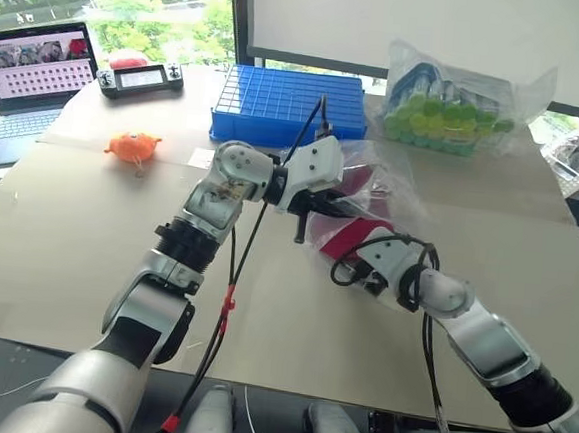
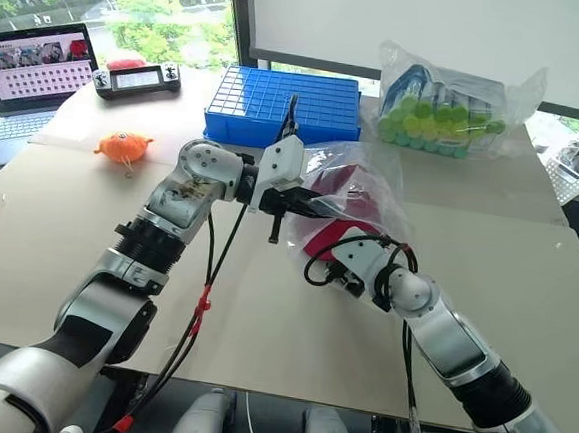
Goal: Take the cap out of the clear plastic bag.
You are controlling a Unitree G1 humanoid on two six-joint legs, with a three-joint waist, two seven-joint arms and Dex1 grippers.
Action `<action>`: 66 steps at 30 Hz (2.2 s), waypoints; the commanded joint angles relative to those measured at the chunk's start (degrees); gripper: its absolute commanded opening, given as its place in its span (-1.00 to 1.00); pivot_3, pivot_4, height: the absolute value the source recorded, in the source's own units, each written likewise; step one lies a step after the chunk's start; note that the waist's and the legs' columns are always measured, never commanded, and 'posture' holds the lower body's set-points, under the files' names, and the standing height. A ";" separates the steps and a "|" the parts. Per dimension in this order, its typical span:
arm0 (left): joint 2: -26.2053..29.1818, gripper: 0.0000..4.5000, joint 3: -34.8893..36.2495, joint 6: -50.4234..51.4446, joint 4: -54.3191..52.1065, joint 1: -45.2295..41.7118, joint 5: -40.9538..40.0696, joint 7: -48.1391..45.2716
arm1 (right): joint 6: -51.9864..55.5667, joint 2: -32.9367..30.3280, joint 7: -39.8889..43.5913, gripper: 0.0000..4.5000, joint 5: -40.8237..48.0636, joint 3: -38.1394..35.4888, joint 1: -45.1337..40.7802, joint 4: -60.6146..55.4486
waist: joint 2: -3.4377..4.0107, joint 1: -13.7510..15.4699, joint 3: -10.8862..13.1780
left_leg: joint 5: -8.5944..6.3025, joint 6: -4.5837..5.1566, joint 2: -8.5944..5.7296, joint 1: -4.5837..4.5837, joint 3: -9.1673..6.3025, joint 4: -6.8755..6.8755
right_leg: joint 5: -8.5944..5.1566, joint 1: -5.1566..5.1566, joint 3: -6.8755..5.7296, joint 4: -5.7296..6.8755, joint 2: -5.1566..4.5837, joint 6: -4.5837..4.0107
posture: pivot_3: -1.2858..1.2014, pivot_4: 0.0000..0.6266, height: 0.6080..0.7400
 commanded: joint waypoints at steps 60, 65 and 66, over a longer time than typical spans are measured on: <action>1.20 -1.00 -0.24 -0.74 -0.16 -0.39 -0.28 0.43 | 29.32 22.77 22.92 -0.98 27.76 -49.51 16.03 -42.93 | 0.01 0.00 -0.01 | 0.05 -0.09 0.00 0.29 -0.10 0.08 | 0.01 0.33 -0.05 0.17 0.00 -0.01 | 0.03 -0.52 0.83; 1.07 -1.00 -0.34 -0.76 -0.44 -0.15 -0.37 0.77 | 31.06 22.19 17.94 -0.98 36.86 -58.55 10.58 -40.47 | 0.03 -0.26 -0.02 | 0.07 -0.06 -0.01 0.37 -0.10 0.04 | 0.00 0.34 -0.02 0.25 0.02 -0.01 | 0.03 -0.52 0.83; 1.03 -1.00 -0.37 -0.68 -0.63 -0.04 -0.38 0.84 | 31.04 22.17 17.04 -0.98 38.44 -59.50 9.90 -39.94 | 0.03 -0.24 -0.02 | 0.07 -0.05 -0.01 0.37 -0.10 0.04 | 0.00 0.34 -0.02 0.24 0.02 0.00 | 0.03 -0.52 0.83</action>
